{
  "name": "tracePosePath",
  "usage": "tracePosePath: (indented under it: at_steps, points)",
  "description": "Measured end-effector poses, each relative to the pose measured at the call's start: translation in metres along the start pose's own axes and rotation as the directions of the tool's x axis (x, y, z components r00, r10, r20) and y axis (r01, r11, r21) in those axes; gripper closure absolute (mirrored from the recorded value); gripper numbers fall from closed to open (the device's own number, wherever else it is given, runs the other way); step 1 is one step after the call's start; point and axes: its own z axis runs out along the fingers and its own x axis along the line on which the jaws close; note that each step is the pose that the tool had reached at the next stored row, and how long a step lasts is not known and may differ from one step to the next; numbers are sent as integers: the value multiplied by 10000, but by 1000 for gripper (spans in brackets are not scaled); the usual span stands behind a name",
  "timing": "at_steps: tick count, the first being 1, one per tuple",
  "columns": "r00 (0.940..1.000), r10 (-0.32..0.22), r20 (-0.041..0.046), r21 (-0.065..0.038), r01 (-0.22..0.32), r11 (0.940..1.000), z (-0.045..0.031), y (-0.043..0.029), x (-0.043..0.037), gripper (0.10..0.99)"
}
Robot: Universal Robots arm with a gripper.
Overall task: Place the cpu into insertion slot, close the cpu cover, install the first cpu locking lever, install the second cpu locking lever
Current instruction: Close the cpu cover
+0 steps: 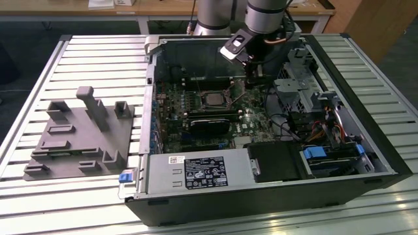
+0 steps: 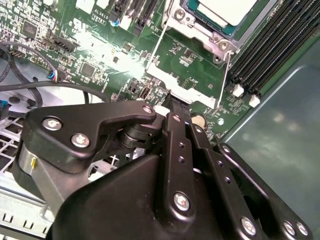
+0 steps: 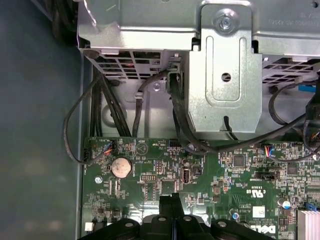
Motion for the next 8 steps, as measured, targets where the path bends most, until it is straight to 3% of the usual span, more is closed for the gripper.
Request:
tracePosePath:
  at_steps: [8]
  points:
    - [10000,-1,-1,0,1,10000,-2,-75,0,980]
